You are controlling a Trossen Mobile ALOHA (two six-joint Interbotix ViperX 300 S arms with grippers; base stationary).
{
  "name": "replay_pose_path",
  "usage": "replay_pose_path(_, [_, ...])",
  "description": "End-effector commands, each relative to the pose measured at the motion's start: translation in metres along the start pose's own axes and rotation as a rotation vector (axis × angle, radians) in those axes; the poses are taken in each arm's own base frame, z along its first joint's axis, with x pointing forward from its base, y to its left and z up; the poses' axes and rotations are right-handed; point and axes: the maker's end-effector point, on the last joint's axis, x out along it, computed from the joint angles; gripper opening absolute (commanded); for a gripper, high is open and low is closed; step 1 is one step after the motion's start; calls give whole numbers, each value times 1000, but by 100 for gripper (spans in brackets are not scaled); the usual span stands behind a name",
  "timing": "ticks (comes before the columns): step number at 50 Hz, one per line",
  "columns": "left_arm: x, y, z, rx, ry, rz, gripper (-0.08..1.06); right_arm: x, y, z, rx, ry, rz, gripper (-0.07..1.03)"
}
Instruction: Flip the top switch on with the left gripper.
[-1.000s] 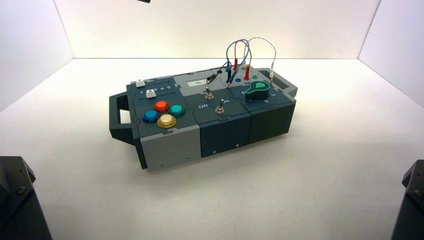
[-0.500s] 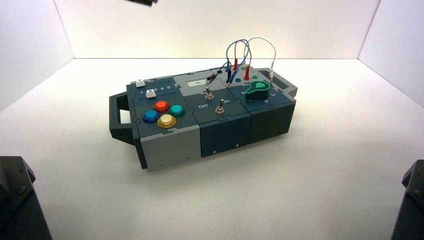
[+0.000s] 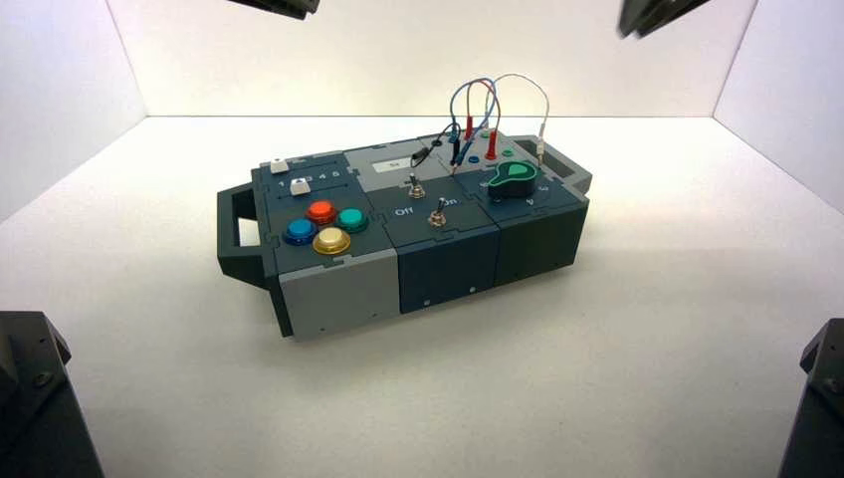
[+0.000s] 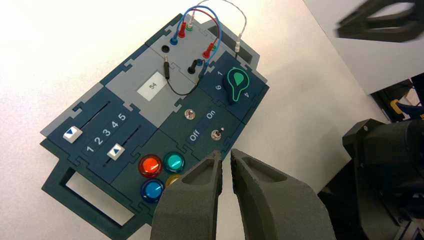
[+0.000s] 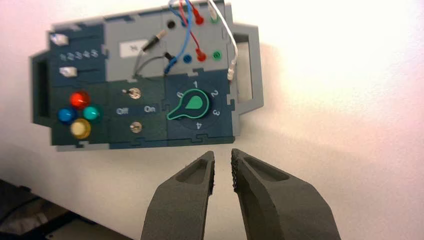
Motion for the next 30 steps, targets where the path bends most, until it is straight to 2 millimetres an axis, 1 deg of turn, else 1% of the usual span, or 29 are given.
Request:
replay_pose_path(1, [-9,-8,14,20,-44,-18,12,11,0,26,20,-17,-5,23])
replay_pose_path(5, [-10,-8,14,25,-42,-18,12,21,-1,33,34,-9,-10,25])
replay_pose_path(11, [-9,-7,13,42,-36,-13,12,37,-11,42,73,18,-27,27])
replay_pose_path(15, [-9,-7,13,47,-36,-10,12,47,-21,45,99,33,-41,28])
replay_pose_path(19, [-9,-7,13,48,-34,-9,12,58,-28,44,115,63,-54,30])
replay_pose_path(23, [-11,-7,13,49,-36,-11,12,68,-32,41,111,93,-61,31])
replay_pose_path(30, [-13,-9,16,51,-44,-14,12,96,-36,34,93,165,-71,31])
